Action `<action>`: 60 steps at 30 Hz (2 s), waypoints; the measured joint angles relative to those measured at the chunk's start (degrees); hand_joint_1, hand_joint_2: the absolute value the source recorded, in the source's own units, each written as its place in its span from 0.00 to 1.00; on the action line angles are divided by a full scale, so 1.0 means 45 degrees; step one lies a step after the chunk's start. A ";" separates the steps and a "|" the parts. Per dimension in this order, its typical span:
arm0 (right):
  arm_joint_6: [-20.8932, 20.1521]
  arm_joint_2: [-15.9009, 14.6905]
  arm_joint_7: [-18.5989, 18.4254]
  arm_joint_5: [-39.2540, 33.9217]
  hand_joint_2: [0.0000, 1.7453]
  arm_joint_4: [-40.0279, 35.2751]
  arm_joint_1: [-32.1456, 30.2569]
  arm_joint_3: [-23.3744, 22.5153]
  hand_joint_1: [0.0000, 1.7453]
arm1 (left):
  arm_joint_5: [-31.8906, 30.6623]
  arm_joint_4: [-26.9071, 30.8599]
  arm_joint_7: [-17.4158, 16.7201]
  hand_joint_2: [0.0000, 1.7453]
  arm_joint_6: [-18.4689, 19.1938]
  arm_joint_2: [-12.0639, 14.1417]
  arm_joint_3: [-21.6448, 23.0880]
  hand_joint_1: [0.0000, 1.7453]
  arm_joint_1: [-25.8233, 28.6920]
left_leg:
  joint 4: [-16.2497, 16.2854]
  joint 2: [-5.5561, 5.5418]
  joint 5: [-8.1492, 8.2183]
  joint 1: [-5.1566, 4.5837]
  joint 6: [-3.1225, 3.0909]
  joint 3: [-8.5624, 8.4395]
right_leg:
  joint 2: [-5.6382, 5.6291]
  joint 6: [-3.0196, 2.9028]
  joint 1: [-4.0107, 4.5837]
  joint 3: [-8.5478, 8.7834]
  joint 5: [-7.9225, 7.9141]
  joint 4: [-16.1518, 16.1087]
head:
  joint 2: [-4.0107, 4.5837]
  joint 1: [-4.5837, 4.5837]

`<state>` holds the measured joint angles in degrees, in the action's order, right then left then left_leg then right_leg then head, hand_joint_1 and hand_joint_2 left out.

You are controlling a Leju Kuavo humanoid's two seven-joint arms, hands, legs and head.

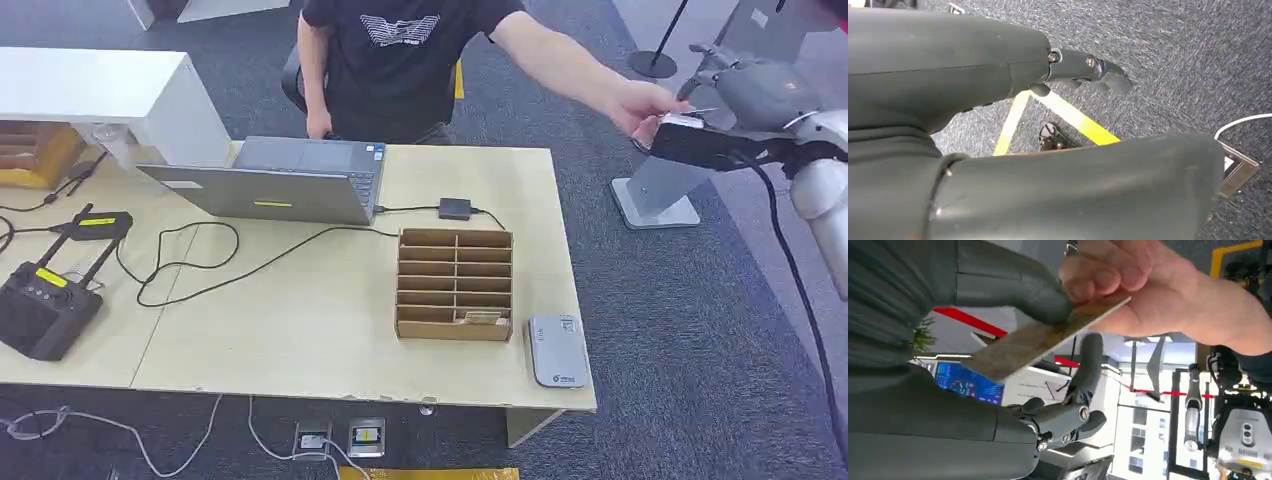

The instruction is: Pass the card to the sensor for recognition and then transmit it.

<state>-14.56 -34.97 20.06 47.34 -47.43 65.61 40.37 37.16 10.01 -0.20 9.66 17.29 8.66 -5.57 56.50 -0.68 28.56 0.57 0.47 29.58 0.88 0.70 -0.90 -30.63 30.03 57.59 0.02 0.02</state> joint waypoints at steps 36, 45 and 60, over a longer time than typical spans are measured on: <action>-0.1555 -0.1146 -0.2705 0.0277 1.00 -0.5510 -0.6677 -0.1885 1.00 | -0.0267 -0.0034 0.0010 0.00 0.0160 0.0107 0.0379 0.00 -0.0012 | 0.0000 0.0007 0.0003 0.0003 0.0002 0.0005 | 0.0000 0.0000 0.0002 -0.0008 0.0001 -0.0002 | -0.0005 0.0000; -0.1870 -0.1326 -0.3356 0.0015 1.00 -0.7920 -0.8123 -0.2269 1.00 | -0.0330 -0.0034 0.0010 0.00 0.0282 0.0107 0.0505 0.00 -0.0010 | 0.0000 0.0007 0.0003 0.0002 0.0002 0.0008 | 0.0000 0.0000 0.0002 -0.0008 0.0001 -0.0002 | 0.0000 0.0000; -0.0179 -0.1073 -0.3050 -0.0170 1.00 -0.7669 -0.9886 -0.2249 1.00 | -0.0325 -0.0039 0.0797 0.00 -0.0034 0.0112 0.0709 0.00 -0.0024 | -0.0001 0.0005 0.0003 0.0003 0.0003 0.0017 | 0.0002 0.0000 0.0003 -0.0012 0.0002 -0.0002 | -0.0005 -0.0005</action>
<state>-15.36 -39.80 6.34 46.58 -81.94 21.12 30.25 35.69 9.84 3.39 9.51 17.79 11.85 -5.68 56.50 -0.65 28.57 0.59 0.48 29.65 0.89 0.70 -0.89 -30.68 30.04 57.58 0.00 0.00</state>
